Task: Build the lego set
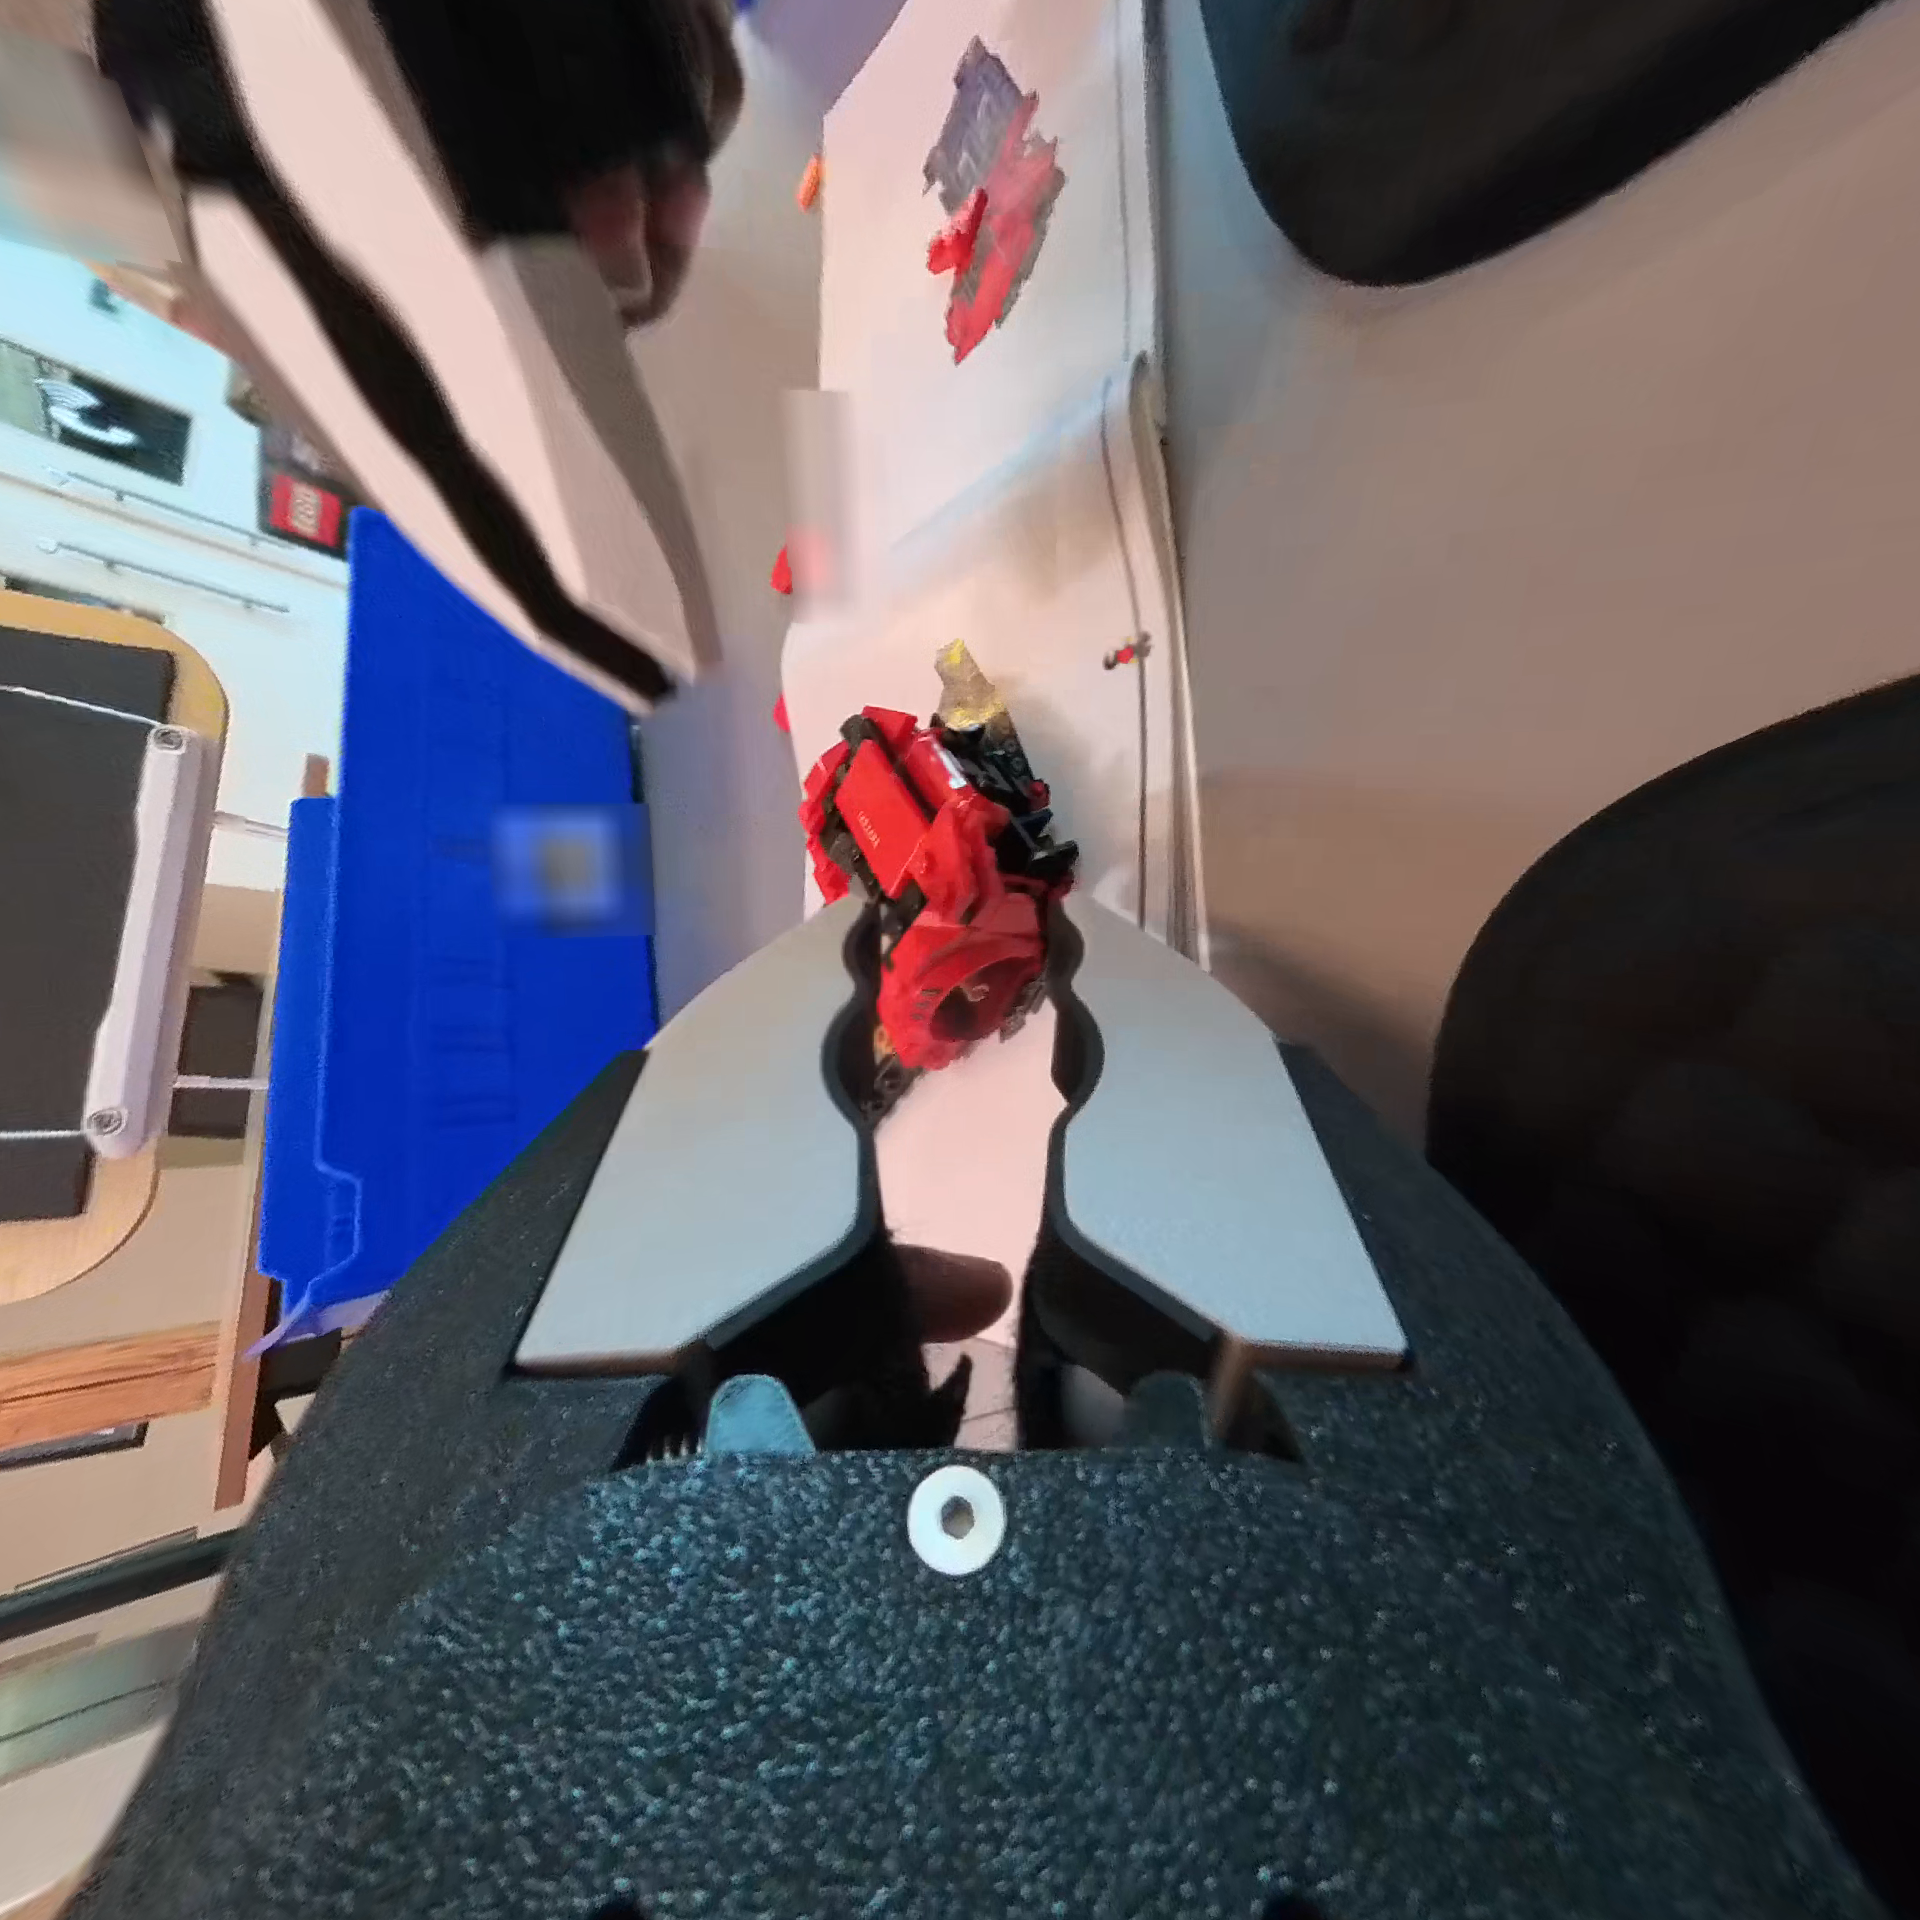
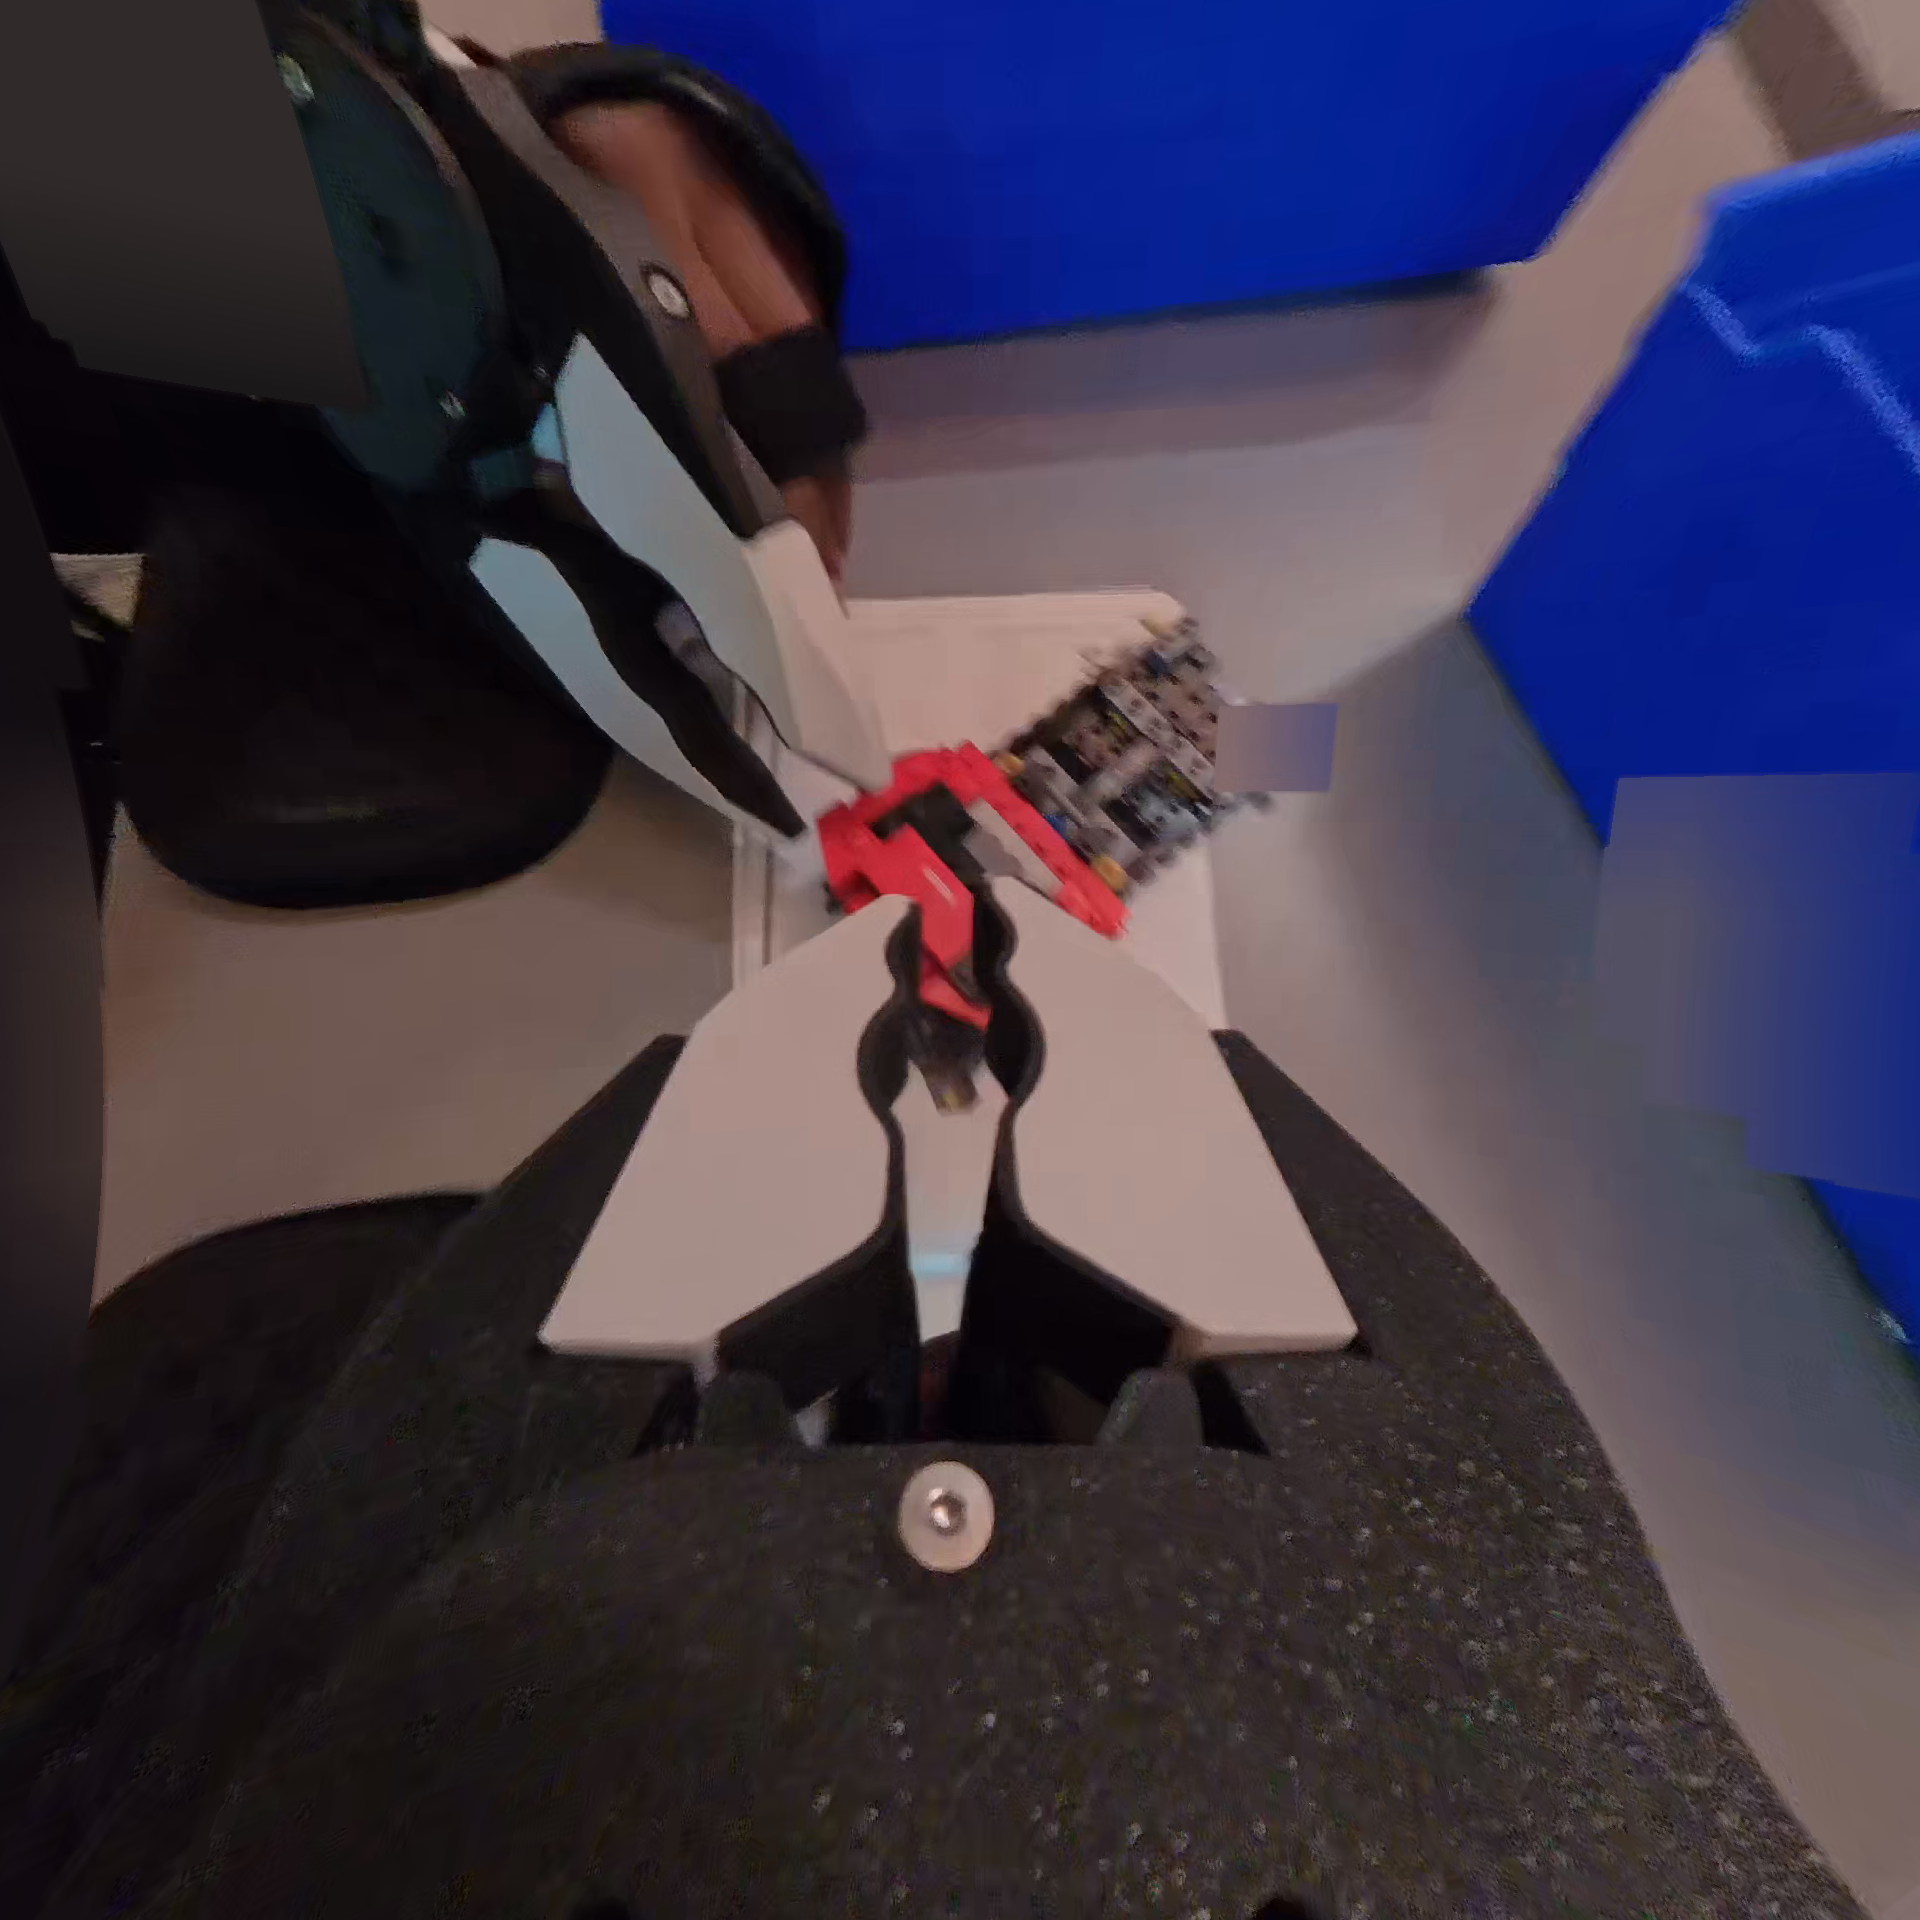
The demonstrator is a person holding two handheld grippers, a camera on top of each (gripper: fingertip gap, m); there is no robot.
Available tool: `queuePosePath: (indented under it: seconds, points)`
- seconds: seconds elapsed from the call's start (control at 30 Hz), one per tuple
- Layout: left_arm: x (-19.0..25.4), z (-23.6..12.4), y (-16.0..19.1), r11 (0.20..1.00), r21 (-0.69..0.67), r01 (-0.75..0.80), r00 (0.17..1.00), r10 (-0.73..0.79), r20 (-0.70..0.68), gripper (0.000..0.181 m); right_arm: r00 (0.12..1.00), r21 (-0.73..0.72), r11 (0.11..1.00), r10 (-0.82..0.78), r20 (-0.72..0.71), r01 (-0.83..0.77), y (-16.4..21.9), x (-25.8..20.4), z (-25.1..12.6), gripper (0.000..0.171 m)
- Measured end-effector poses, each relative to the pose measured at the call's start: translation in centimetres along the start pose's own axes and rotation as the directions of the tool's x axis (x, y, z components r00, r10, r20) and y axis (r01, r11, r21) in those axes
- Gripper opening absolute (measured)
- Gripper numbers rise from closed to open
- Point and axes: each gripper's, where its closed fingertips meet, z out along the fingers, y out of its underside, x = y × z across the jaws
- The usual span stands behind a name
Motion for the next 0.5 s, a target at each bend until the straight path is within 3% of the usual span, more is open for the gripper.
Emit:
queuePosePath:
  seconds: [0.13,0.33,0.5]
  points:
    - [-1.6,-0.9,-0.6,0.993,0.073,0.092,0.994,-0.096,0.06,0.031,0.988,-0.022,0.998,0.061,-0.142,-0.065,3.3,1.6,-4.8,0.02]
    - [-3.5,-1.5,-1.0,0.961,0.151,0.232,0.961,-0.25,0.116,0.028,0.936,-0.176,0.953,0.186,-0.298,-0.246,12.1,2.1,-10.7,0.024]
    - [-4.7,-1.6,-1.2,0.925,0.203,0.321,0.925,-0.352,0.142,0.027,0.913,-0.145,0.939,0.253,-0.32,-0.311,14.7,2.3,-10.8,0.024]
